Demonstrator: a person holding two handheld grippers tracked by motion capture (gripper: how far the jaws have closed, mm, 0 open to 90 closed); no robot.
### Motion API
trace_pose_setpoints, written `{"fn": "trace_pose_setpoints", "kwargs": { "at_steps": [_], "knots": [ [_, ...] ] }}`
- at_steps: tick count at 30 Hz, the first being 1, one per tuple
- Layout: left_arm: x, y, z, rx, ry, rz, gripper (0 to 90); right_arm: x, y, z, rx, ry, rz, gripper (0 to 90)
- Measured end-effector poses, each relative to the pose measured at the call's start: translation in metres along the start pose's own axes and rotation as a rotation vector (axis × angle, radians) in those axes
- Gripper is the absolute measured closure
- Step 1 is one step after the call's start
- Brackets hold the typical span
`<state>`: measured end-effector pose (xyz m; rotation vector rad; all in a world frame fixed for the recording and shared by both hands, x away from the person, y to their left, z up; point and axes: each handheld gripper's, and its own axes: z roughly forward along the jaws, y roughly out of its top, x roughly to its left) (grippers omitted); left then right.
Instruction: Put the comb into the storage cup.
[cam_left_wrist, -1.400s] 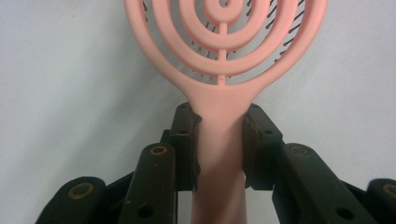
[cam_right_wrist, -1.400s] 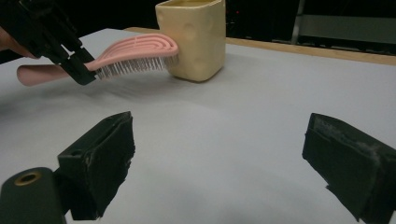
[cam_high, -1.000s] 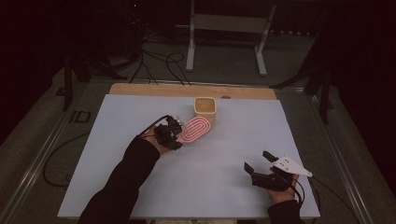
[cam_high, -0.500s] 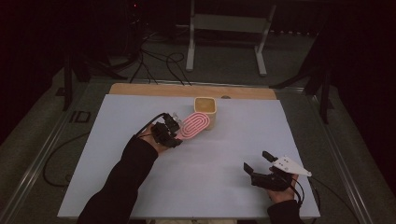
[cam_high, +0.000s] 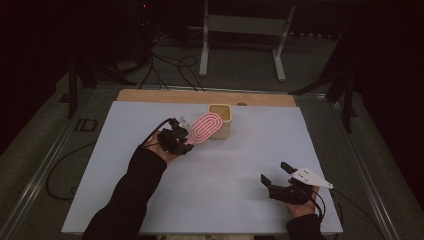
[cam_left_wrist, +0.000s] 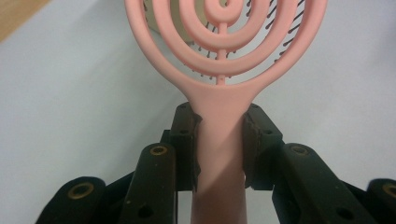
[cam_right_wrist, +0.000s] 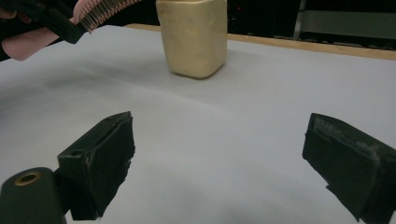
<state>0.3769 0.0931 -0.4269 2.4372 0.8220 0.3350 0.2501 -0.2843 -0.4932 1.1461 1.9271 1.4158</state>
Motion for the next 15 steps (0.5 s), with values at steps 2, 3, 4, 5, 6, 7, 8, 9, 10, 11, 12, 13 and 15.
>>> {"fn": "trace_pose_setpoints", "kwargs": {
  "at_steps": [2,3,4,5,6,7,8,9,10,11,12,13,15],
  "knots": [
    [-0.0001,-0.0011,-0.0020,-0.021,0.011,-0.009,70.0,0.0001,0.0000,0.0000,0.001,-0.001,0.000,8.9],
    [0.0001,-0.0020,-0.0031,-0.034,0.015,-0.015,70.0,0.0001,0.0000,0.0000,0.001,-0.001,-0.001,8.9],
    [0.0007,-0.0025,-0.0038,-0.039,0.017,-0.013,70.0,0.0001,0.0000,0.0001,0.002,-0.002,-0.003,8.9],
    [0.0007,-0.0025,-0.0038,-0.039,0.017,-0.013,70.0,0.0001,0.0000,0.0001,0.002,-0.002,-0.003,8.9],
    [0.0007,-0.0038,-0.0049,-0.054,0.023,-0.023,70.0,0.0000,0.0000,0.0005,0.003,-0.001,-0.003,8.9],
    [0.0007,-0.0038,-0.0049,-0.054,0.023,-0.023,70.0,0.0000,0.0000,0.0005,0.003,-0.001,-0.003,8.9],
    [0.0005,-0.0051,-0.0060,-0.062,0.024,-0.028,70.0,-0.0002,-0.0001,0.0008,0.004,0.001,0.002,8.9],
    [0.0004,-0.0058,-0.0065,-0.066,0.024,-0.026,70.0,-0.0002,0.0000,0.0008,0.005,0.002,0.002,8.9],
    [0.0004,-0.0063,-0.0067,-0.069,0.025,-0.023,70.0,0.0000,0.0001,0.0010,0.008,0.002,0.006,8.9],
    [0.0004,-0.0063,-0.0067,-0.069,0.025,-0.023,70.0,0.0000,0.0001,0.0010,0.008,0.002,0.006,8.9],
    [-0.0003,-0.0075,-0.0068,-0.076,0.027,-0.027,70.0,0.0000,0.0003,0.0012,0.011,0.001,0.007,8.9],
    [-0.0003,-0.0075,-0.0068,-0.076,0.027,-0.027,70.0,0.0000,0.0003,0.0012,0.011,0.001,0.007,8.9],
    [-0.0006,-0.0088,-0.0066,-0.082,0.029,-0.030,70.0,-0.0003,0.0006,0.0016,0.013,0.004,0.012,8.9]
  ]
}}
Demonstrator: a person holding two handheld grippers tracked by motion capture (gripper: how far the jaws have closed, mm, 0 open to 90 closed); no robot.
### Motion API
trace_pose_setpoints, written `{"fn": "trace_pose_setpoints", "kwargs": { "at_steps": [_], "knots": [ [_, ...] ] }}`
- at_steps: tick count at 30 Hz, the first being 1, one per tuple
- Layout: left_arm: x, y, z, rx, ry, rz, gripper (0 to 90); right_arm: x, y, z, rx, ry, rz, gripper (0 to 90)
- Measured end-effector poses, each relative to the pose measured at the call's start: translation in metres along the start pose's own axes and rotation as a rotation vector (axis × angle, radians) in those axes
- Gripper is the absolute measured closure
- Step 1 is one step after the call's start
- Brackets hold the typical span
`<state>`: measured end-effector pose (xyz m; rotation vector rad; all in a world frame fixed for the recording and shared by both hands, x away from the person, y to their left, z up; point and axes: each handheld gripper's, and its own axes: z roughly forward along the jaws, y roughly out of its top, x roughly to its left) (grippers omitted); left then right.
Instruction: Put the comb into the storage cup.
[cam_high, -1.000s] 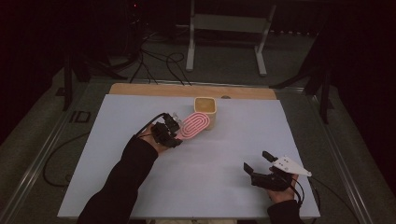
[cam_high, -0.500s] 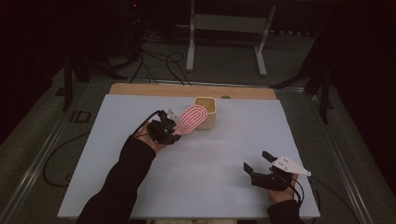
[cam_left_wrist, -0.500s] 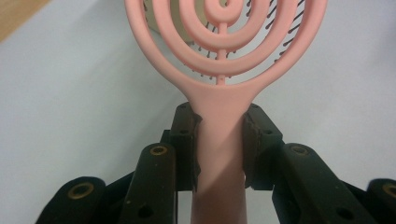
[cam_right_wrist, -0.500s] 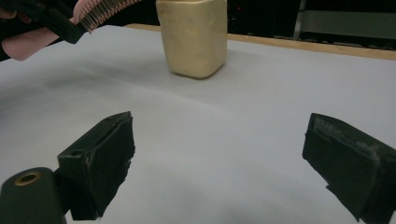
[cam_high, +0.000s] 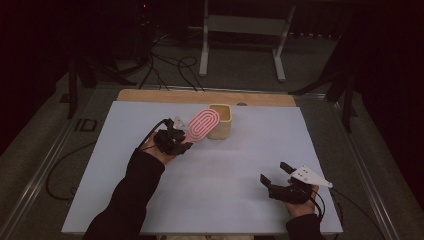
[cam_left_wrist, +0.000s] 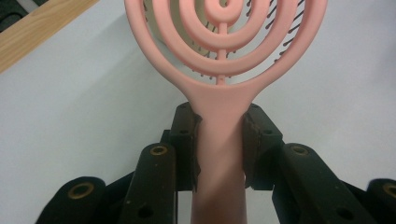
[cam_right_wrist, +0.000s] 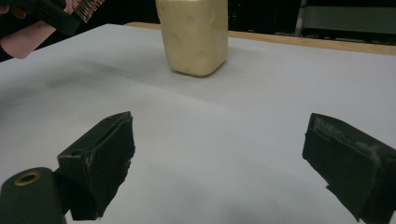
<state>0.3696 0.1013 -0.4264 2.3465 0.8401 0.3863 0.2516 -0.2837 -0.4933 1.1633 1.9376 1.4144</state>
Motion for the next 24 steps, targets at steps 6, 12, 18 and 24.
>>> {"fn": "trace_pose_setpoints", "kwargs": {
  "at_steps": [6,12,18,24],
  "knots": [
    [-0.002,-0.004,0.000,-0.027,0.002,-0.010,70.0,-0.001,0.003,0.002,0.013,0.012,0.020,8.8],
    [-0.003,-0.008,0.001,-0.056,0.002,-0.019,70.0,-0.001,0.012,0.004,0.035,0.023,0.036,8.6],
    [-0.004,-0.009,0.003,-0.078,0.000,-0.028,70.0,0.002,0.021,0.008,0.053,0.040,0.030,8.7],
    [-0.005,-0.009,0.002,-0.085,0.000,-0.024,69.9,0.004,0.034,0.015,0.052,0.060,0.043,8.6]
  ]
}}
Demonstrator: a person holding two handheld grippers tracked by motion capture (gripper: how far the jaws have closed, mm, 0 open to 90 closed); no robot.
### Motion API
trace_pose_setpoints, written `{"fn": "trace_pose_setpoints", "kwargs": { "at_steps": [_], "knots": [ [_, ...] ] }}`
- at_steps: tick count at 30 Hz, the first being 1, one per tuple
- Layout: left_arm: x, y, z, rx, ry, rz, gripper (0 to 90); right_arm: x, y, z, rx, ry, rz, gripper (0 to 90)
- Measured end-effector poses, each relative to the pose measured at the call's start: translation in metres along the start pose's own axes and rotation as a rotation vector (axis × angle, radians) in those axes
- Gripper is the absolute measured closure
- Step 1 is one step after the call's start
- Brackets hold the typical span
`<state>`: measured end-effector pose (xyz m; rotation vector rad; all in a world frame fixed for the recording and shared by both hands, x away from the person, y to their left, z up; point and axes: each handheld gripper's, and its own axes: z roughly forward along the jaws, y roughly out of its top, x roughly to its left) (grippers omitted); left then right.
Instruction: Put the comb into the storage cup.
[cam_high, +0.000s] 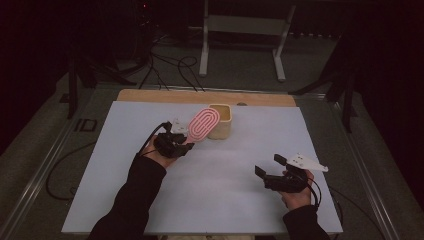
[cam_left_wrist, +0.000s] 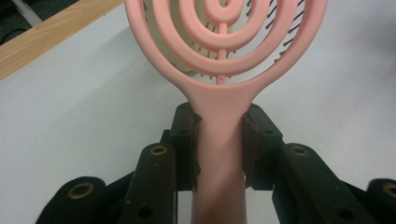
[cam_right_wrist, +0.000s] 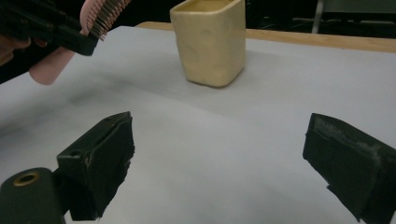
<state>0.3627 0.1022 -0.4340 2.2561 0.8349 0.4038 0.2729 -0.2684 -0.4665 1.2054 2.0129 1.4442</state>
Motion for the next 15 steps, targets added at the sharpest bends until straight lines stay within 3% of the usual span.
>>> {"fn": "trace_pose_setpoints", "kwargs": {
  "at_steps": [15],
  "knots": [
    [-0.002,0.001,-0.001,-0.020,0.001,-0.008,70.0,0.012,0.032,0.022,0.017,0.039,0.003,8.7]
  ]
}}
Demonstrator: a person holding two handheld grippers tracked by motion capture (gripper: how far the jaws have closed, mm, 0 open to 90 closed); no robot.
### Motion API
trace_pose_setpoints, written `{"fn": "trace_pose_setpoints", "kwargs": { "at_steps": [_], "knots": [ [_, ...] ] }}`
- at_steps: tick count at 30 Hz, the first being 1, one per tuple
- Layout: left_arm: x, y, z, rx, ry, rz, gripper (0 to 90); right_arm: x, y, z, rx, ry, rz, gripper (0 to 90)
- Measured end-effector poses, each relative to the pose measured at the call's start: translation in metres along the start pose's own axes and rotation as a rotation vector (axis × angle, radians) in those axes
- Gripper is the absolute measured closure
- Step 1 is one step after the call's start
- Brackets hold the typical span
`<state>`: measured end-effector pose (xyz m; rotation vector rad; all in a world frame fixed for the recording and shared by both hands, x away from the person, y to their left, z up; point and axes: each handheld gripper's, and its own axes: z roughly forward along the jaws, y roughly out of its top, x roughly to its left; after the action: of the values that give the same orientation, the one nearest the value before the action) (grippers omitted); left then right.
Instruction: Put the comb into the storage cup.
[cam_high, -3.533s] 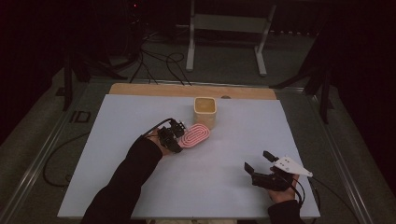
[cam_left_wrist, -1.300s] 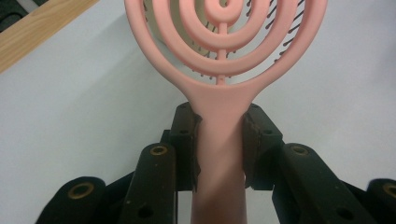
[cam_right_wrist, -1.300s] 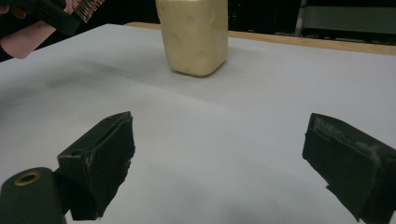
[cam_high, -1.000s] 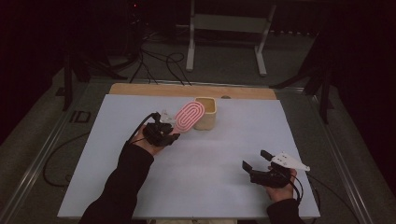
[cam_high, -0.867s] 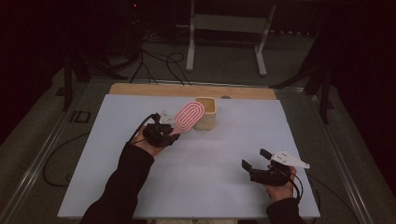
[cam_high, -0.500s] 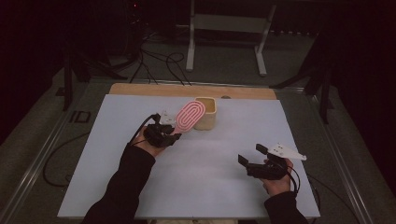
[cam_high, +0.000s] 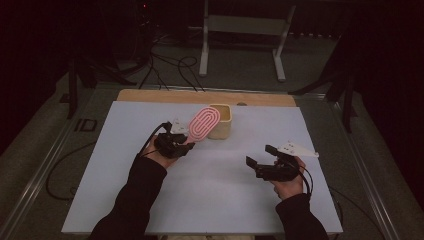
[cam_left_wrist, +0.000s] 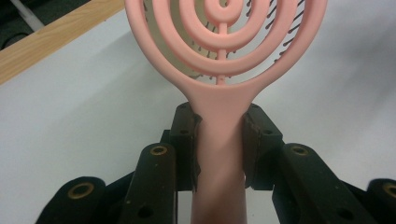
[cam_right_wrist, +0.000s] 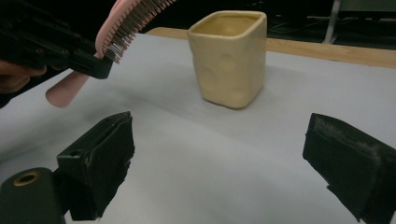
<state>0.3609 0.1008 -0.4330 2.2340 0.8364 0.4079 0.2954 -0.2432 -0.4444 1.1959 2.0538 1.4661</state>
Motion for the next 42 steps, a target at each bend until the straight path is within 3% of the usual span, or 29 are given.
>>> {"fn": "trace_pose_setpoints", "kwargs": {
  "at_steps": [42],
  "knots": [
    [-0.010,0.003,-0.004,-0.064,0.023,0.001,70.0,0.023,0.054,0.041,0.022,0.069,0.024,8.7]
  ]
}}
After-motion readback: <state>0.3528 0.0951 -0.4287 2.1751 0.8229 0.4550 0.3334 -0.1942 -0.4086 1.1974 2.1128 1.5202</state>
